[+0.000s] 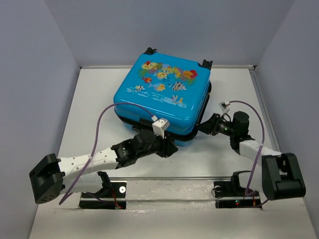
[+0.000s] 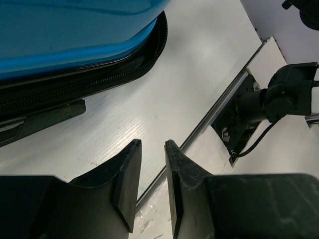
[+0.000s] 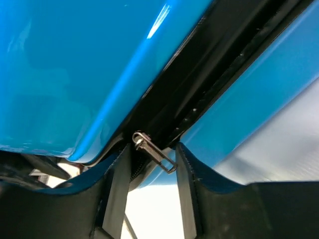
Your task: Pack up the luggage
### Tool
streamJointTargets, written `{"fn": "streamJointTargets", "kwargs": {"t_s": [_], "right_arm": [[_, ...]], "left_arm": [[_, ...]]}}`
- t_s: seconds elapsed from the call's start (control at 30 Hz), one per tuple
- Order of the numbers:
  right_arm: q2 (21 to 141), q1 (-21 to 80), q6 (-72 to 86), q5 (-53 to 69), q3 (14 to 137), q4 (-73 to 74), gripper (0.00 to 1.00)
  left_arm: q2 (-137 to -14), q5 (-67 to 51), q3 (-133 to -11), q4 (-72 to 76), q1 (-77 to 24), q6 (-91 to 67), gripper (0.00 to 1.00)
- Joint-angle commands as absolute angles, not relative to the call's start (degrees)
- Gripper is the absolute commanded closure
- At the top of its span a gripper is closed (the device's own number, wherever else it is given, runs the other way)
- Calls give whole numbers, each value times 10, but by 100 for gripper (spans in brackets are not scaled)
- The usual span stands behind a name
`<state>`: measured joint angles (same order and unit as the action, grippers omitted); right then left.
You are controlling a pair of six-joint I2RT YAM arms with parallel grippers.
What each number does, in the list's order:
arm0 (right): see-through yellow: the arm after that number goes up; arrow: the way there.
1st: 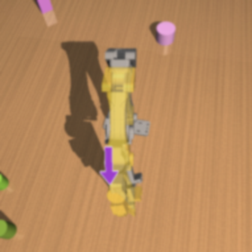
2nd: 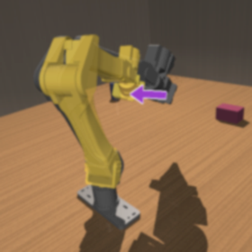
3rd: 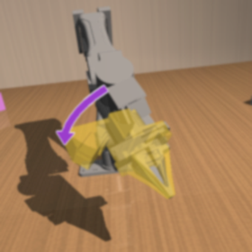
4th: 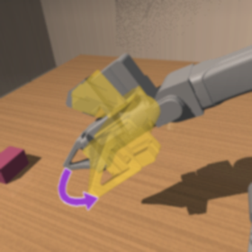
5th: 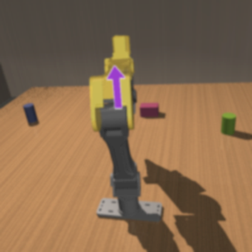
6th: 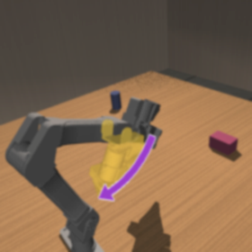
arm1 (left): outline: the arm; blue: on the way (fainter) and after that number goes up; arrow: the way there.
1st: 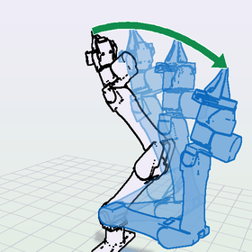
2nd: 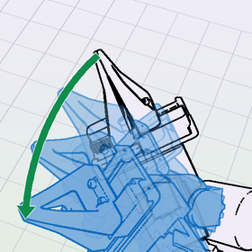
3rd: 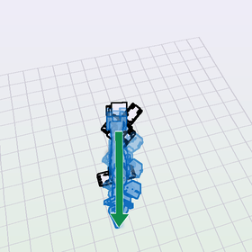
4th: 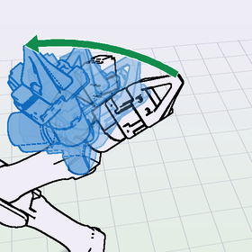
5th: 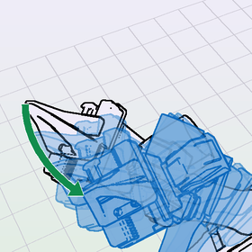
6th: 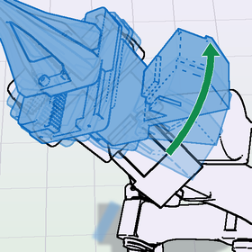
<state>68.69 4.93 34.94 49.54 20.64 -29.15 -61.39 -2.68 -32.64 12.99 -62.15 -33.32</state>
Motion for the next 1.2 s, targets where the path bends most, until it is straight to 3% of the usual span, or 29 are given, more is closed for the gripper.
{"fn": "streamJointTargets", "kwargs": {"t_s": [0.0, 0.1, 0.2, 0.23, 0.27, 0.3, 0.4, 0.53, 0.77, 1.0, 1.03, 1.07, 1.17], "right_arm": [[718, 48, 399, 572, 200, -441, 60], [720, 48, 410, 567, 195, -450, 69], [708, 48, 410, 561, 188, -442, 68], [697, 48, 400, 556, 186, -433, 65], [692, 48, 393, 539, 185, -411, 53], [686, 48, 388, 530, 185, -400, 48], [674, 48, 382, 514, 181, -392, 47], [651, 48, 367, 497, 187, -358, 52], [638, 48, 358, 475, 186, -321, 74], [632, 48, 367, 475, 177, -305, 77], [635, 48, 367, 472, 178, -302, 88], [637, 48, 367, 472, 178, -301, 91], [629, 48, 369, 471, 175, -297, 93]], "left_arm": [[-641, -12, -335, 198, -625, -316, 63], [-656, -6, -335, 206, -625, -319, 62], [-671, -6, -337, 217, -624, -321, 62], [-676, -6, -340, 218, -624, -321, 62], [-679, -6, -344, 220, -625, -321, 62], [-683, -6, -346, 221, -624, -320, 62], [-694, -9, -353, 221, -625, -320, 62], [-700, -8, -356, 221, -624, -321, 62], [-720, -6, -371, 221, -625, -323, 62], [-726, 23, -377, 221, -625, -325, 62], [-729, 24, -379, 221, -625, -324, 62], [-730, 25, -381, 221, -625, -324, 62], [-742, 39, -388, 220, -625, -326, 62]]}}
